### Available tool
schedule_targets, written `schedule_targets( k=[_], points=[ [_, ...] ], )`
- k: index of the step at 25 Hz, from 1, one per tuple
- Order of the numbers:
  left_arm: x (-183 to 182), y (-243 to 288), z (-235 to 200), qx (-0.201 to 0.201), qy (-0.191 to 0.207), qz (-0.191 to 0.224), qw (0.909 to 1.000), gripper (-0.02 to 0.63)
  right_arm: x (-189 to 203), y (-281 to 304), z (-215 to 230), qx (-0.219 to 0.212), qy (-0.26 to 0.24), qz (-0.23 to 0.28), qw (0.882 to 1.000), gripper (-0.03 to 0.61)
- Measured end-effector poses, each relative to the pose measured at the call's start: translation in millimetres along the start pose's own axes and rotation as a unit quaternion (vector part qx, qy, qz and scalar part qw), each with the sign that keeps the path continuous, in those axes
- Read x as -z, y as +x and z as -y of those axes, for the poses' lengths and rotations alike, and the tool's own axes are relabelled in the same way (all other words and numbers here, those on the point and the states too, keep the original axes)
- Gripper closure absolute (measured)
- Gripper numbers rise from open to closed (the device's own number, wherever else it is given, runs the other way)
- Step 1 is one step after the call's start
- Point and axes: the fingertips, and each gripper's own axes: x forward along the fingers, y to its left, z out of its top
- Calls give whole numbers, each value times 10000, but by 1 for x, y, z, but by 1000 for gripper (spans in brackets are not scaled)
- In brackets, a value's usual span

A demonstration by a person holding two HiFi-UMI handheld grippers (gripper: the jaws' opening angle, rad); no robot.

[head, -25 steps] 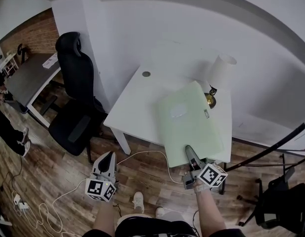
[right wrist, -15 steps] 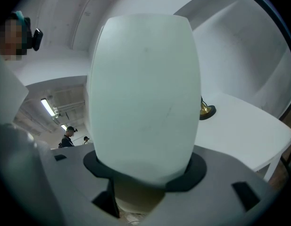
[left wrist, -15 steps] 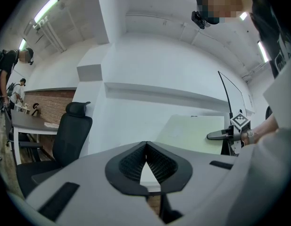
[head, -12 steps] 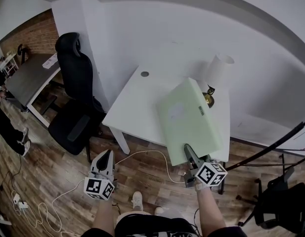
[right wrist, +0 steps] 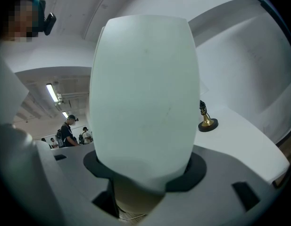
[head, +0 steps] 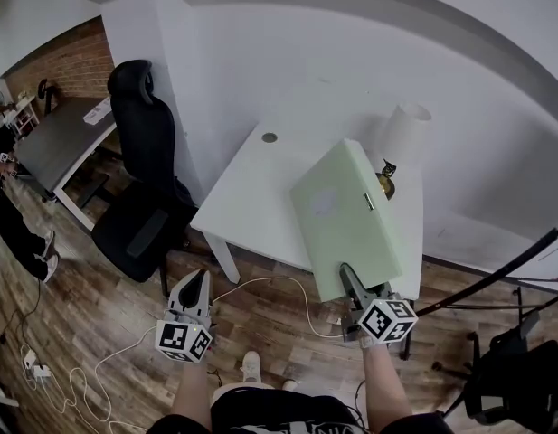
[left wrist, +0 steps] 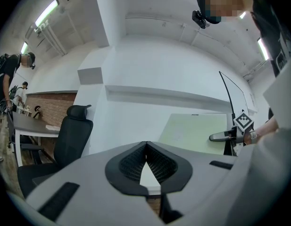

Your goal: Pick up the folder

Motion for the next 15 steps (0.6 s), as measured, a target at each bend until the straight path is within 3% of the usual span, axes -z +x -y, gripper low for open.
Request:
schedule_targets(
  k=[15],
  points=[
    [-8, 10, -6, -79, 33, 79, 9999, 600, -14, -2, -2, 72, -463, 230, 9986, 290]
  ],
)
